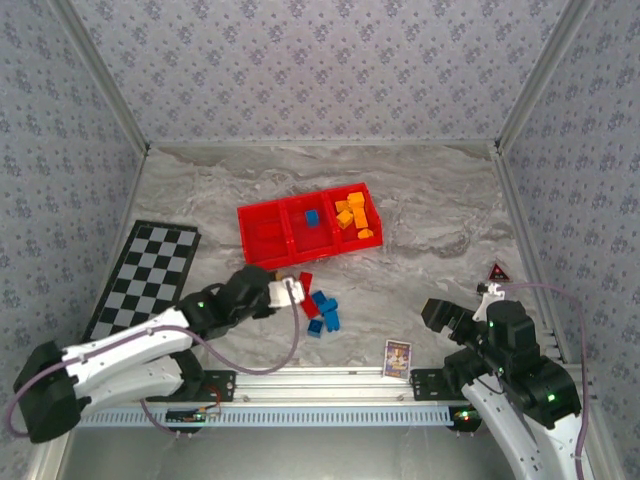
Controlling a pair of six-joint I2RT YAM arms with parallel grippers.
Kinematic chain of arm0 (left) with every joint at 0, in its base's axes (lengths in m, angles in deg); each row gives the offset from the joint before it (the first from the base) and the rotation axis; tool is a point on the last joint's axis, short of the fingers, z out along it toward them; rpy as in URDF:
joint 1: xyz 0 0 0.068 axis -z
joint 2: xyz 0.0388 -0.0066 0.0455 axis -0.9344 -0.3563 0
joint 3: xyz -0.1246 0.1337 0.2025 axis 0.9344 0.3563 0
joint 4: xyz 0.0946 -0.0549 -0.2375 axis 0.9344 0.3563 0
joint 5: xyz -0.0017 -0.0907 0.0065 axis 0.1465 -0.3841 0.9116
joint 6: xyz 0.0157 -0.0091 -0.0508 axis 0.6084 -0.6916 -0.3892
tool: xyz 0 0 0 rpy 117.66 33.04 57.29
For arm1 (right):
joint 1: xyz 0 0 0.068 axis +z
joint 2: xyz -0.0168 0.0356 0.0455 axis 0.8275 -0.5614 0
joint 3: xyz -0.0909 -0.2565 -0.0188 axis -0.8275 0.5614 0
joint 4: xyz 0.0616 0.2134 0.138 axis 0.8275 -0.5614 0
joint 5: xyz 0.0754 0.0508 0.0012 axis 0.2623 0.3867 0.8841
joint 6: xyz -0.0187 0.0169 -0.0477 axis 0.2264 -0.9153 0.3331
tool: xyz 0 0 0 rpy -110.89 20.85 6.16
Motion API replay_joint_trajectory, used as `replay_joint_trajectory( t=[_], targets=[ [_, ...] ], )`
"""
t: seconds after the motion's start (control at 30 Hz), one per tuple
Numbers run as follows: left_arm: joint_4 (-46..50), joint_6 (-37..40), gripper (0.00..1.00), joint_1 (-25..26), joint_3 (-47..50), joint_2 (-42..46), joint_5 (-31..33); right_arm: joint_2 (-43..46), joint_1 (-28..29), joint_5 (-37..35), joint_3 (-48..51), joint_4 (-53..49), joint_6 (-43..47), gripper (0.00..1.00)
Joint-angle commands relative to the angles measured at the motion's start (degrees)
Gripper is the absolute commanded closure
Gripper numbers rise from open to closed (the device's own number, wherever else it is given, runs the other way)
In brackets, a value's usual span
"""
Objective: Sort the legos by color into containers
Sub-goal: Pick up the lego from the middle-left of the table, then place the lego in the container.
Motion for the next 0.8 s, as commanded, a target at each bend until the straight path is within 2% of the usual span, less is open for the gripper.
replay_joint_trajectory(
  t=[0.0, 0.13, 0.27, 0.43, 0.53, 0.67, 0.77],
  targets=[
    [-0.1, -8.42, 1.0, -6.4, -5.21, 0.15, 4.64, 0.77, -0.42, -0.23, -0.01, -0.18, 0.3, 0.0],
    [7.58, -19.59, 1.0, -13.64, -15.26, -7.71, 5.27, 0.71, -0.41, -0.57, -0.36, -0.98, 0.2, 0.0],
    [13.49, -26.37, 1.0, -15.84, -24.3, -17.64, 8.91, 0.78, -0.37, -0.93, -0.43, -1.54, 0.0, 0.0],
    [18.52, -36.91, 1.0, -20.62, -32.83, -27.5, 9.17, 0.79, -0.41, -1.24, -0.8, -2.12, 0.02, 0.0],
    [25.5, -45.43, 1.0, -22.6, -39.85, -34.02, 12.43, 0.89, -0.4, -1.4, -1.15, -2.78, 0.16, 0.0],
    [31.61, -50.24, 1.0, -23.22, -46.11, -40.75, 8.29, 1.11, -0.41, -1.65, -1.24, -3.05, 0.11, 0.0],
    [36.32, -55.09, 1.0, -23.22, -49.85, -44.65, 9.11, 1.15, -0.39, -1.73, -1.24, -3.07, 0.02, 0.0]
  ],
)
